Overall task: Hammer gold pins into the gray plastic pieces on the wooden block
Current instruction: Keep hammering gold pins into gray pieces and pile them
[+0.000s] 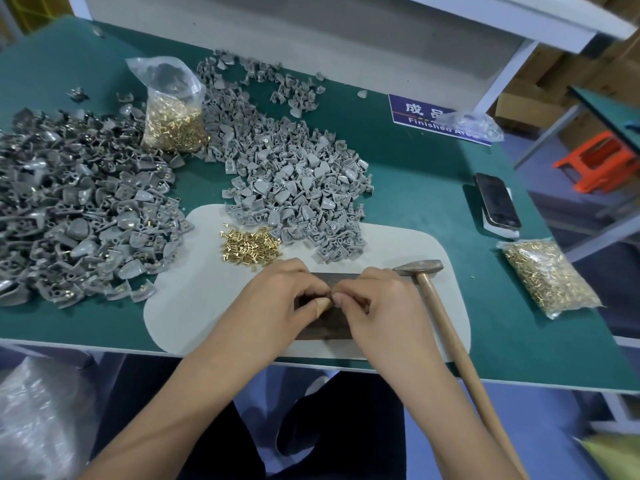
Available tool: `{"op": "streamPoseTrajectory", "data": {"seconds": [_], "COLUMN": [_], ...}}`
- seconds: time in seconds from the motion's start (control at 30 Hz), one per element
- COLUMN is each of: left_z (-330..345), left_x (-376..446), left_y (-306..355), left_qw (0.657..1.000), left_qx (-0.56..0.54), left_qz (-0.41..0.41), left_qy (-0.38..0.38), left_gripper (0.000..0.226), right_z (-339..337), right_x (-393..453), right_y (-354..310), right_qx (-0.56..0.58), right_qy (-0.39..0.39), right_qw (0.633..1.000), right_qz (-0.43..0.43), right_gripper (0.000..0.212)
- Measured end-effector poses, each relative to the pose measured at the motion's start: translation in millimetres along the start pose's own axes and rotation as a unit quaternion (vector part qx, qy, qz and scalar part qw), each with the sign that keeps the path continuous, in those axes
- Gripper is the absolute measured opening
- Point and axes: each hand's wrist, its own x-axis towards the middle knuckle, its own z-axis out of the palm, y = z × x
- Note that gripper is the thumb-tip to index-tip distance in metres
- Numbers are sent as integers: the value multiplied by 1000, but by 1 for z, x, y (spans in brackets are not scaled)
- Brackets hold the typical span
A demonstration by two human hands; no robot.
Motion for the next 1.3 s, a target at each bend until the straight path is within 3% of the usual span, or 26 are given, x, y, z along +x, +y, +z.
{"op": "streamPoseTrajectory", "data": {"seconds": [0.2, 0.53, 0.63, 0.73, 0.77, 0.83, 0.9, 1.0, 1.07, 1.17, 1.23, 1.3], "left_z": [3, 5, 9, 11, 13, 14, 15, 15, 14, 15, 14, 13], "left_x": [-1, -3, -6, -8, -8, -8, -9, -9, -9, -9, -8, -6], "left_y": [0, -1, -1, 0, 0, 3, 4, 4, 4, 4, 5, 6], "left_qw": [1000, 999, 998, 997, 996, 995, 995, 994, 994, 993, 993, 994], "left_qx": [23, 25, 37, 52, 59, 70, 76, 80, 78, 84, 86, 84], "left_qz": [7, 13, 9, 9, 11, 14, 16, 19, 16, 13, 15, 15], "left_qy": [10, 26, 41, 56, 60, 67, 70, 74, 78, 81, 74, 64], "left_gripper": [8, 6, 6, 6, 7, 7, 6, 7, 6, 6, 6, 8], "right_z": [11, 12, 7, -6, -10, -13, -13, -22, -33, -50, -56, -55], "right_x": [-8, -6, -16, -24, -27, -33, -35, -33, -38, -47, -51, -55], "right_y": [11, 15, 27, 67, 82, 102, 111, 109, 102, 77, 57, 45], "right_qx": [90, 84, 153, 68, -1, -98, -116, -121, -57, 127, 177, 121], "right_qy": [54, 45, 130, 228, 219, 129, 60, 47, 75, 110, 54, -9], "right_qw": [994, 995, 980, 962, 956, 945, 951, 956, 966, 970, 974, 987], "right_qz": [21, 21, 15, 134, 197, 285, 282, 262, 241, 173, 130, 107], "right_gripper": [18, 12, 11, 20, 25, 39, 35, 27, 24, 22, 21, 23]}}
